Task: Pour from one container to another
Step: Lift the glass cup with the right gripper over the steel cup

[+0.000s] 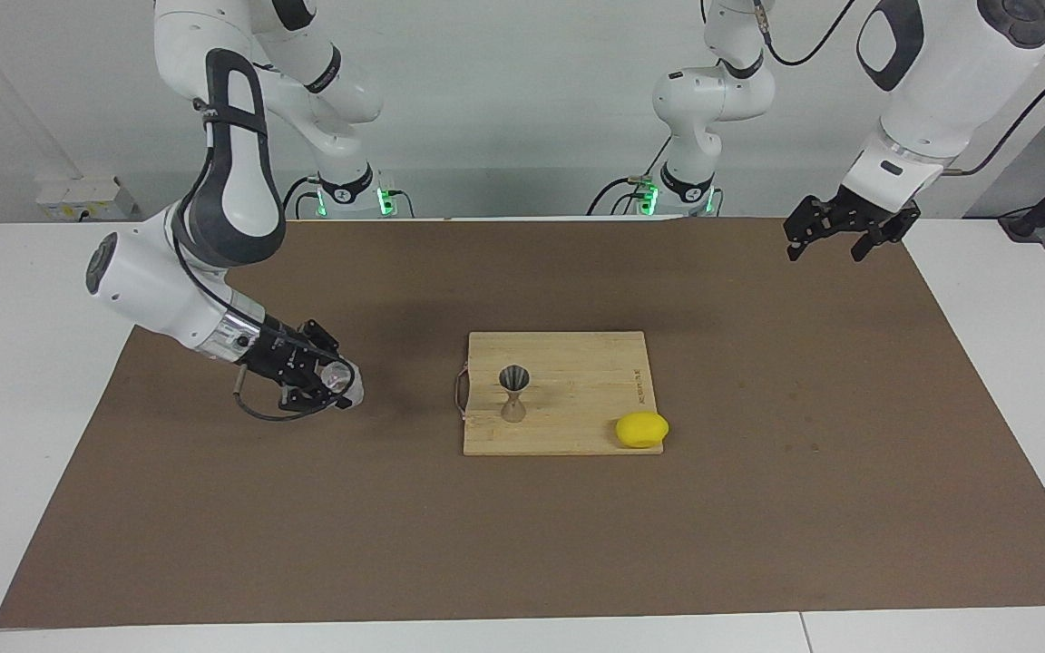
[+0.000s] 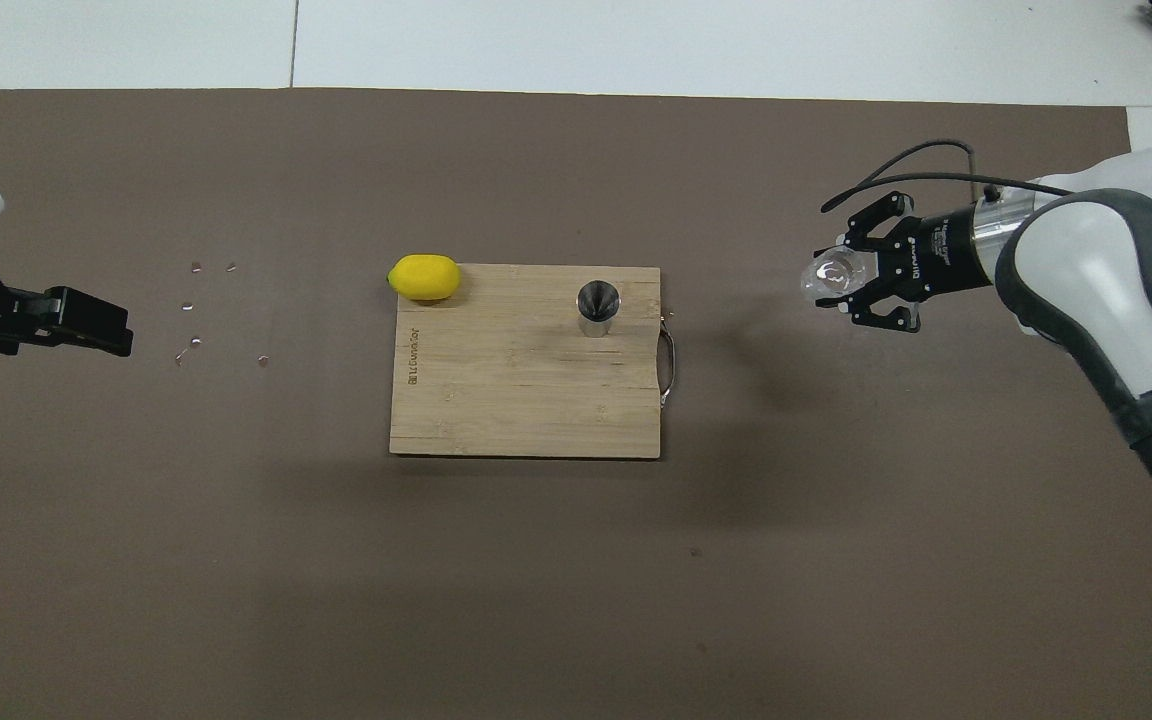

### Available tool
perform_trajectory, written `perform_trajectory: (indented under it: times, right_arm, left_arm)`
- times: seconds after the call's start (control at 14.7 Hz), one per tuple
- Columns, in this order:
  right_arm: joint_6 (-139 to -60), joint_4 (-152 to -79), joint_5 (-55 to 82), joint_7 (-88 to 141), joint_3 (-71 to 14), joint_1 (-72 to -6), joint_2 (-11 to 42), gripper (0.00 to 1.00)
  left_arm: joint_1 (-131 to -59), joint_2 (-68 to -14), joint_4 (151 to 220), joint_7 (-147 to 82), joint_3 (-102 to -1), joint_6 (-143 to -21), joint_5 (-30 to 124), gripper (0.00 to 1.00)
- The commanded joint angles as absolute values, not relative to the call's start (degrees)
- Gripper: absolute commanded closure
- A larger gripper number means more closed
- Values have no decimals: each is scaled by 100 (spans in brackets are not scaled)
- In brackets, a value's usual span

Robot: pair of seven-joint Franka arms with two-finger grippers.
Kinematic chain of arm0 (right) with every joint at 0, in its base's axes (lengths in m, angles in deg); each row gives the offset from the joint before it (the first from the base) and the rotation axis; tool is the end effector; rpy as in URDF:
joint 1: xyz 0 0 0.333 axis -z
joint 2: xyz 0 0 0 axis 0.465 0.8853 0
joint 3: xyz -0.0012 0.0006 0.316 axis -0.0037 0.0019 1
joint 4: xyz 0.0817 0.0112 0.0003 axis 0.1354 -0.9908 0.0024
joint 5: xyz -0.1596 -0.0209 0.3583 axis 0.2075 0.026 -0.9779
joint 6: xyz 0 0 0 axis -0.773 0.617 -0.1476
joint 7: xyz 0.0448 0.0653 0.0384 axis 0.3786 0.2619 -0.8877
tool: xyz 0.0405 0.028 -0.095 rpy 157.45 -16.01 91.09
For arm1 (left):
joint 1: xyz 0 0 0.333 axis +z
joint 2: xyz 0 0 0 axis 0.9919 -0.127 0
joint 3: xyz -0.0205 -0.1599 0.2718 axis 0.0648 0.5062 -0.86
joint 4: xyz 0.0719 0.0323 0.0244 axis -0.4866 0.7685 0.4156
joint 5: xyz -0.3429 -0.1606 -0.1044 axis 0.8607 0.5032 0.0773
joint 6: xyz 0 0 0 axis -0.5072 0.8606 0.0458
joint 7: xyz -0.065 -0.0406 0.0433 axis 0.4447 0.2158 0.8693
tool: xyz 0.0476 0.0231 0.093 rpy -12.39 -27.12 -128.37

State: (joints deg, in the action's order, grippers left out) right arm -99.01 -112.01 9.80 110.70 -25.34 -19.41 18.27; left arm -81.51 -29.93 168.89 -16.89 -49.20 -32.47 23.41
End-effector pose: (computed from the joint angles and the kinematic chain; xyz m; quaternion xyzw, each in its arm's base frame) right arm 0.6422 0.0434 0.4033 -0.6704 0.6831 0.1928 0.2161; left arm 0.5446 -0.0424 0.6048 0.9986 -0.0406 -0.0330 0.0106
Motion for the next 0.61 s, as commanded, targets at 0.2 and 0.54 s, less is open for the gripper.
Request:
perform_trajectory:
  times: [0.2, 0.54]
  right_arm:
    - [-10259, -10566, 1576, 12387, -2530, -2717, 2142, 100]
    - [-10497, -10566, 2191, 13046, -2538, -3359, 2177, 100]
  left_arm:
    - [-8094, -2937, 16614, -1602, -4847, -2903, 2315, 0]
    - [-8103, -2910, 16649, -1654, -4847, -2894, 2315, 0]
